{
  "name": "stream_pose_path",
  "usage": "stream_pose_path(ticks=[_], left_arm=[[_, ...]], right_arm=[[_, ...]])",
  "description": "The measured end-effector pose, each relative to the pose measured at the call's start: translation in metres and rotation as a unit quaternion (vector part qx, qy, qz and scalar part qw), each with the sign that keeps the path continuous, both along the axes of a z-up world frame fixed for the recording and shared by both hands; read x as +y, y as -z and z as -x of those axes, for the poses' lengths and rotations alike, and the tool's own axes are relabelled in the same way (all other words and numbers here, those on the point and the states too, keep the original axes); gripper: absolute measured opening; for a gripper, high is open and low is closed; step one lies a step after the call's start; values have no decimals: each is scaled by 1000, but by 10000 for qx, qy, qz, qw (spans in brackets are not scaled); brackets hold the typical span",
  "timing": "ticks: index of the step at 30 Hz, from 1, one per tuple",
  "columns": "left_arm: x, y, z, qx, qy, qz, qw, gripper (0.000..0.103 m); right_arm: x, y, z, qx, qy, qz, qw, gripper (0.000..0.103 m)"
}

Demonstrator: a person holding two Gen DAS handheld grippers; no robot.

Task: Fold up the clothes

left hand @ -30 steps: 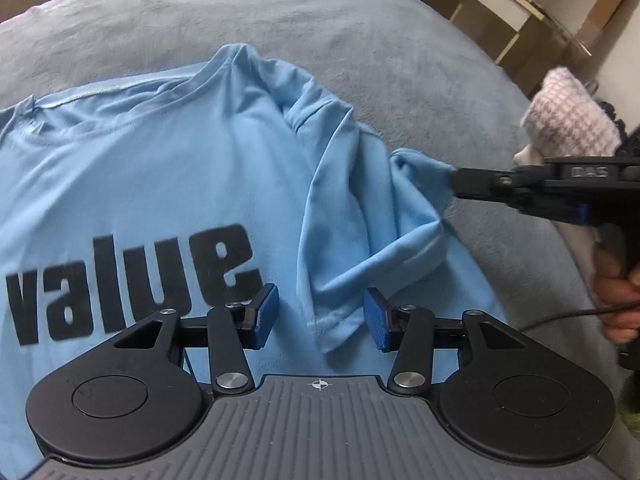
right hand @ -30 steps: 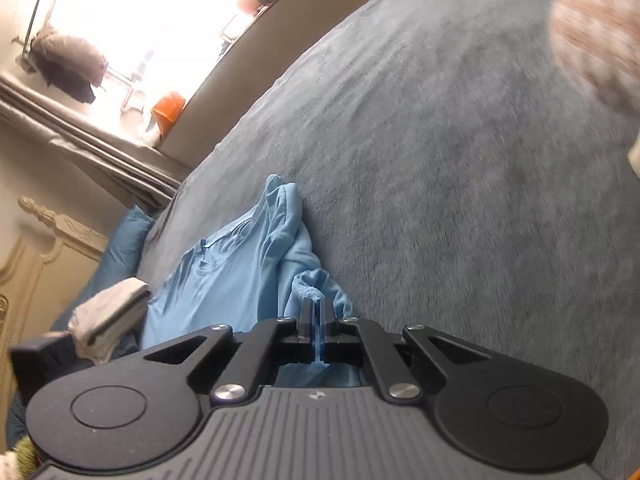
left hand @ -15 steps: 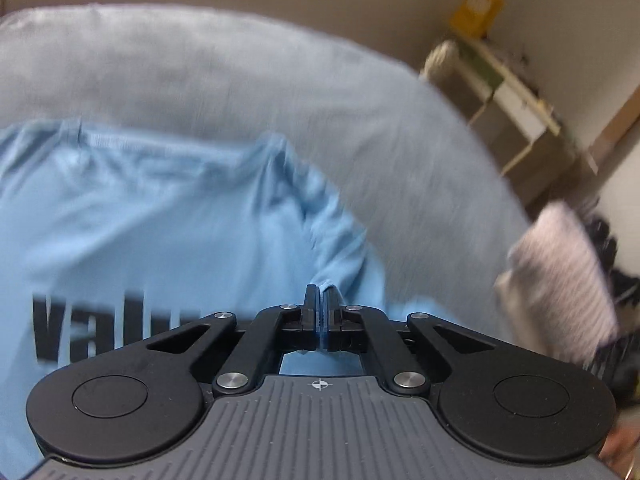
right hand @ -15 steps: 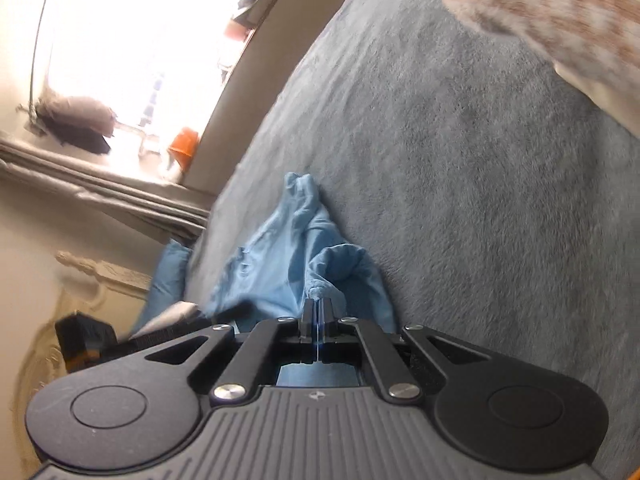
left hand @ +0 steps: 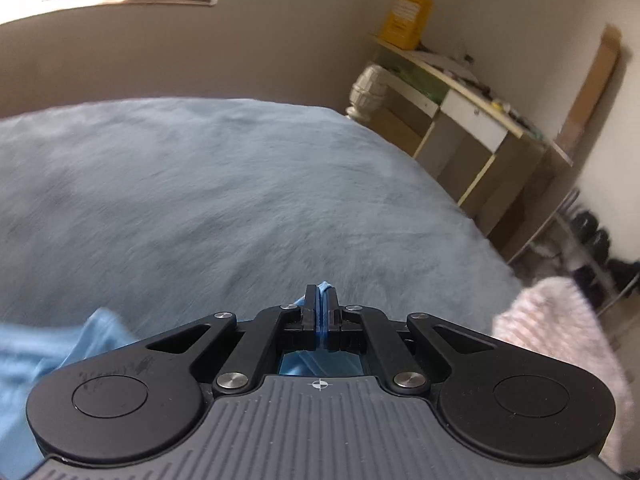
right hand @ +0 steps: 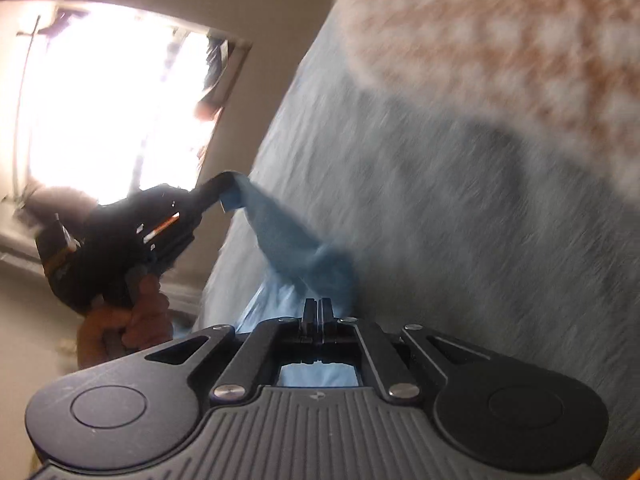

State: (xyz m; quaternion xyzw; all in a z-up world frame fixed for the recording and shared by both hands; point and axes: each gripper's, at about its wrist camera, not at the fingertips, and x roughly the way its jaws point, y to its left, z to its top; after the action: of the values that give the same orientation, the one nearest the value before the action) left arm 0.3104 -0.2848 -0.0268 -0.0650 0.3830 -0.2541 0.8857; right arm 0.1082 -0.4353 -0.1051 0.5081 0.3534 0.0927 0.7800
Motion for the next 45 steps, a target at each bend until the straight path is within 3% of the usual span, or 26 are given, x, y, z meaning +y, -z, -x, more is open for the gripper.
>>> stream_pose_path(ticks=[3,6,9,12,13,16,23,27,31,32,34,39,45], left_arm=[[-27,27,-16,78,65,-179,9998,0],[-40,54,-30,377,134,-220,9990,1],[-36,56,-35,623,50,116,9980,7],[-31,59,-41,858,-38,456,9953,28],[-25,53,-39,813,-110,626,9947,39],[-11,42,-42,874,-380,1130,9890,58],[25,6,-19,652,-163,687,9954,59],[63,-9,21,580,98,-457,9972,59],[96,3,69,392,228,-1013,9938,59],[102,9,79,340,207,-1119,9929,59],[108,23,89,288,102,-1172,9926,57],[119,49,99,136,-176,-1260,9918,57],[125,57,95,39,-318,-1176,9925,57]], right_arm=[[-1,9,-7,155,340,264,9990,0],[4,8,-15,128,471,902,9947,0],[6,3,-21,87,469,1350,9897,1],[9,-2,-28,81,406,1797,9828,3],[9,-3,-30,97,397,1868,9815,5],[9,2,-41,151,384,1889,9811,15],[14,9,-64,155,245,1874,9818,22],[17,12,-77,146,156,1882,9819,22],[24,16,-91,110,182,2112,9772,21],[27,17,-95,80,170,2150,9764,14],[30,18,-98,68,206,2202,9752,3],[30,0,-61,161,664,2078,9758,3],[24,6,-50,631,1167,2318,9637,3]])
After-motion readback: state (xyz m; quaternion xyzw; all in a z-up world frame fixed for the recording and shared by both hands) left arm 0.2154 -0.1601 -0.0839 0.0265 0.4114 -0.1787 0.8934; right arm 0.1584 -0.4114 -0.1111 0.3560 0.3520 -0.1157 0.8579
